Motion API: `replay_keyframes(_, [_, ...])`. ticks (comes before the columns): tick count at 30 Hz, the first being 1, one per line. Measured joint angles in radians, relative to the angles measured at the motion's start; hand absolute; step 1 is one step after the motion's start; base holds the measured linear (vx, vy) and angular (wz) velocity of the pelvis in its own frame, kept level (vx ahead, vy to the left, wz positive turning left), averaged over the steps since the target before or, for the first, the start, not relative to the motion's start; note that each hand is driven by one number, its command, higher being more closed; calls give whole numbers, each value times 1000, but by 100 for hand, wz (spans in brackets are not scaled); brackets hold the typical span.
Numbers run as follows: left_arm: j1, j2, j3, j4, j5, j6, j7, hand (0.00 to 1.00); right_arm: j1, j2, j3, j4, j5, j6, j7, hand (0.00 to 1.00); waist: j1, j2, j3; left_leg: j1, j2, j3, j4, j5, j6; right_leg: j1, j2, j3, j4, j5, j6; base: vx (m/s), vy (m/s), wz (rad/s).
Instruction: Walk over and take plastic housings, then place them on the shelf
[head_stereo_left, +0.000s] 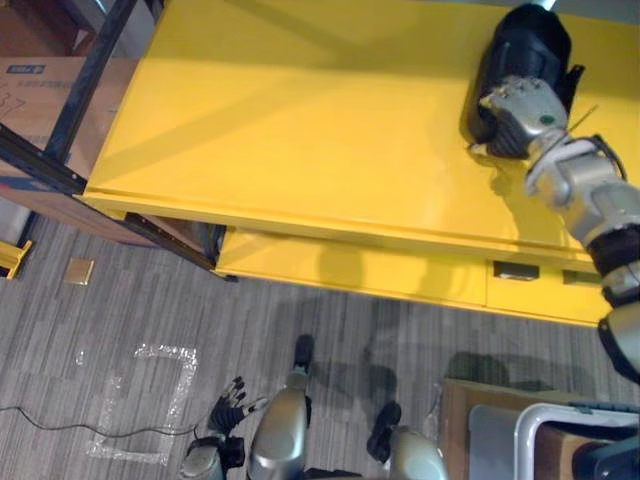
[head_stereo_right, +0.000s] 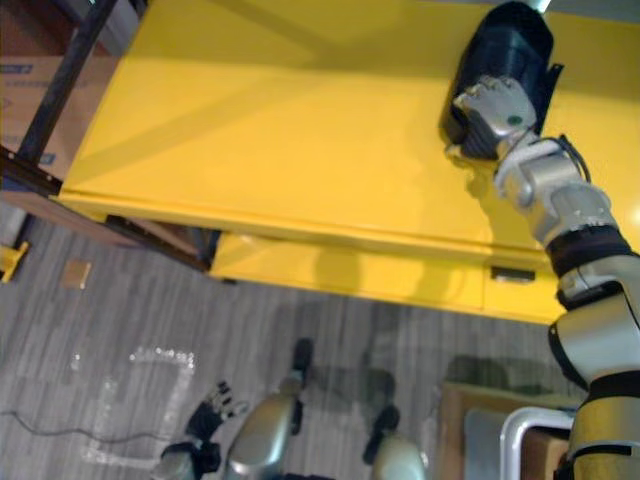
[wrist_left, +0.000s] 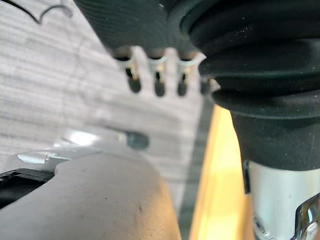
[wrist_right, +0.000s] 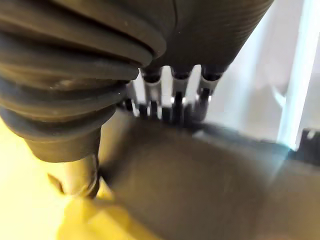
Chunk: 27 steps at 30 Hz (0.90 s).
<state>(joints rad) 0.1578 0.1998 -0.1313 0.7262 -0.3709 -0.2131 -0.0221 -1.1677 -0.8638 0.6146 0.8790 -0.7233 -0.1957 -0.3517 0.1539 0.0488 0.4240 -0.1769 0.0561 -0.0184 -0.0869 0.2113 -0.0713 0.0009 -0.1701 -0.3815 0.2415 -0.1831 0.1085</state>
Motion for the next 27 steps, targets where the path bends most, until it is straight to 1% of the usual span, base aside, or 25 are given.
replay_keyframes(3, [0, 0, 0, 0, -16, 0, 3, 0, 22, -1, -49, -24, -17, 12, -29, 0, -2, 0, 0, 1, -1, 0, 0, 0, 0, 1, -1, 0, 0, 0, 0, 0, 0, 0])
replay_keyframes(5, [0, 0, 0, 0, -17, 0, 6, 0, 54, -3, -76, -64, -21, 28, -43, 0, -3, 0, 0, 2, -1, 1, 0, 0, 0, 2, -2, 0, 0, 0, 0, 0, 0, 0])
replay_keyframes(7, [0, 0, 0, 0, -17, 0, 7, 0, 93, -4, -100, -114, -18, 59, -44, 0, -4, 0, 0, 4, -1, 1, 0, 0, 0, 3, -2, 2, 0, 0, 1, 0, 0, 0])
replay_keyframes(8, [1, 0, 0, 0, -17, -1, 8, 0, 133, -4, -137, -169, -14, 87, -43, 0, -5, 0, 0, 5, -1, 2, 0, 0, 0, 3, -2, 2, 0, 0, 1, 0, 0, 0])
replay_keyframes(9, [1, -1, 0, 0, -17, -1, 8, 0, 153, -4, -160, -201, -12, 100, -40, 0, -5, 0, 0, 5, -1, 3, 0, 0, 0, 3, -3, 3, 0, 0, 1, 0, 0, 0])
replay_keyframes(10, [1, -1, 0, 0, -17, 0, 10, 0, 195, -3, -206, -274, 13, 125, -35, 0, -7, 0, 0, 7, -1, 5, -1, 0, 0, 3, -3, 5, 0, 0, 1, -5, -19, -5])
replay_keyframes(11, [1, -1, 0, 0, -17, 0, 15, 0, 232, -3, -244, -345, 45, 147, -13, 0, -11, 0, 0, 9, -1, 8, -1, 0, 0, 4, -3, 8, 0, 1, 2, -5, -15, -6])
replay_keyframes(12, [1, -1, 0, 0, -18, 0, 18, 0, 246, -3, -255, -379, 59, 162, 16, 0, -16, -1, -1, 10, 0, 10, -1, 0, 0, 4, -3, 10, 0, 1, 3, -3, -7, -9])
replay_keyframes(14, [2, -1, 0, 0, -22, 2, 20, 0, 306, -2, -270, -475, 106, 205, 116, 0, -30, -6, -3, 19, 1, 22, -1, 0, 1, 5, -4, 24, -1, 3, 5, -2, -1, -15])
replay_keyframes(15, [2, -1, 0, 0, -22, 2, 20, 0, 323, -2, -270, -489, 123, 215, 149, 0, -32, -7, -4, 21, 2, 26, -1, 0, 1, 6, -4, 27, -2, 4, 6, -11, -11, -14])
replay_keyframes(17, [2, -1, 1, 2, -22, 2, 20, 0, 382, 0, -270, -513, 181, 248, 238, 0, -47, -12, -8, 21, 4, 27, -1, 0, 1, 6, -2, 28, -4, 7, 9, -26, -20, -5])
replay_keyframes(18, [4, -1, 1, 2, -22, 2, 20, 0, 389, 2, -269, -515, 204, 257, 270, 0, -52, -14, -9, 21, 4, 28, -1, 0, 1, 6, -2, 29, -5, 8, 10, 0, 0, 0])
replay_keyframes(20, [8, -1, 3, 3, -21, 2, 20, 0, 394, 3, -272, -524, 250, 285, 355, 0, -58, -21, -14, 26, 5, 33, -1, -1, 2, 8, -2, 32, -8, 11, 12, -10, -15, -7])
replay_keyframes(21, [11, 0, 7, 5, -20, 3, 21, 0, 401, 3, -273, -524, 271, 292, 410, 0, -57, -31, -21, 37, 4, 34, -1, -3, 4, 23, -3, 33, -14, 12, 13, 3, -15, -5])
replay_keyframes(22, [13, 0, 9, 5, -19, 3, 22, 0, 405, 3, -273, -524, 273, 292, 420, 0, -57, -34, -26, 37, 4, 34, -1, -3, 4, 24, -2, 33, -16, 12, 13, 0, 0, 0])
replay_keyframes(23, [20, 2, 16, 5, -19, 3, 24, 0, 409, 6, -267, -524, 278, 291, 453, 0, -57, -46, -37, 38, 4, 33, -1, -4, 4, 27, 0, 32, -22, 13, 13, 0, 0, 0])
replay_keyframes(26, [29, 8, 25, 6, -15, 6, 42, 0, 408, 7, -256, -514, 282, 290, 529, 0, -56, -68, -54, 37, 5, 33, -1, -5, 7, 30, 2, 32, -29, 17, 13, 0, 0, 0])
replay_keyframes(27, [31, 8, 29, 6, -15, 9, 43, 0, 408, 7, -253, -512, 282, 289, 536, 0, -56, -71, -56, 38, 4, 33, -1, -6, 7, 32, 1, 32, -32, 19, 14, 0, 0, 0])
